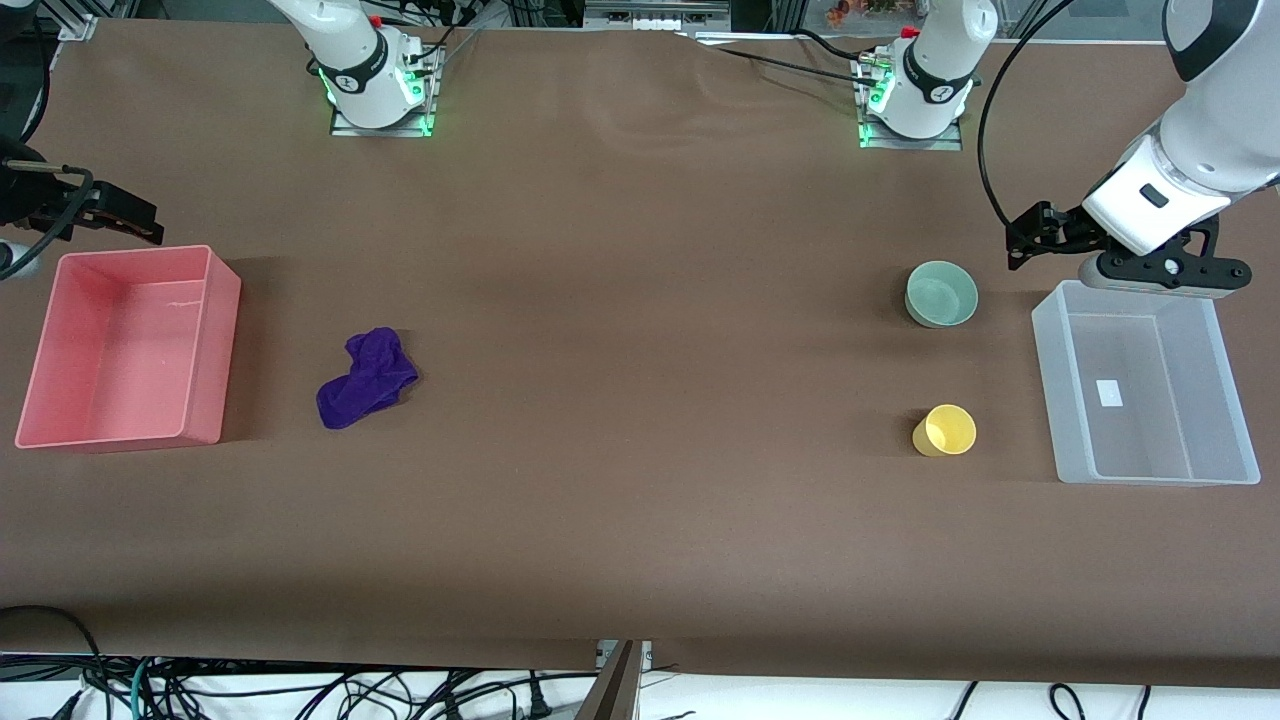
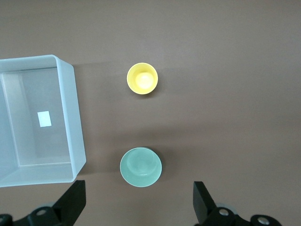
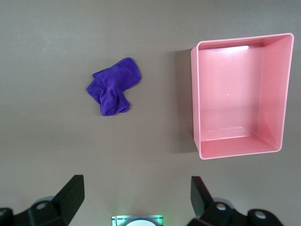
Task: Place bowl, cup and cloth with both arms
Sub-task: 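Lower the left gripper onto the green bowl while the right gripper reaches the cloth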
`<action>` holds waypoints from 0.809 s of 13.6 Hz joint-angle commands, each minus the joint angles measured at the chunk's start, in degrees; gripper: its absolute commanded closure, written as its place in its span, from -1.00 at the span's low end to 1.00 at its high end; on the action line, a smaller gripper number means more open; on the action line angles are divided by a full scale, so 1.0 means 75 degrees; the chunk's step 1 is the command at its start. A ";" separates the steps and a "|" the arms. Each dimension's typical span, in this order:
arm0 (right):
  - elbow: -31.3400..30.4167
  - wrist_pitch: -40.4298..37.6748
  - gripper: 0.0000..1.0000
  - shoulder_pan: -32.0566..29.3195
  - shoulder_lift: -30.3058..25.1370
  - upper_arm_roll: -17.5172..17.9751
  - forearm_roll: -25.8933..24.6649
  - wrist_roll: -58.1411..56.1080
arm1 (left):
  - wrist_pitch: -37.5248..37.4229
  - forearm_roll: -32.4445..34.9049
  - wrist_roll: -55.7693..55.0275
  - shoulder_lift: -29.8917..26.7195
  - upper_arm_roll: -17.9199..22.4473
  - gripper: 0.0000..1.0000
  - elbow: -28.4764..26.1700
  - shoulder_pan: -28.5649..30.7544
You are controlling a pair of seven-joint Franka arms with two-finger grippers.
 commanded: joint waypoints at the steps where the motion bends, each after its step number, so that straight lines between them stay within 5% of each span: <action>1: 0.0220 -0.0135 -1.00 0.0024 0.0086 -0.0021 0.0093 0.0119 | -0.0074 -0.0087 -0.0068 0.0057 -0.0018 -1.00 0.0177 -0.0011; 6: 0.0220 -0.0123 -1.00 0.0024 0.0086 -0.0021 0.0093 0.0107 | -0.0225 -0.0110 -0.0022 0.0092 -0.0018 -1.00 0.0189 -0.0011; 11: 0.0220 -0.0123 -1.00 0.0024 0.0086 -0.0021 0.0104 0.0119 | -0.1537 -0.0146 0.0783 0.0467 -0.0006 -1.00 0.0084 0.0036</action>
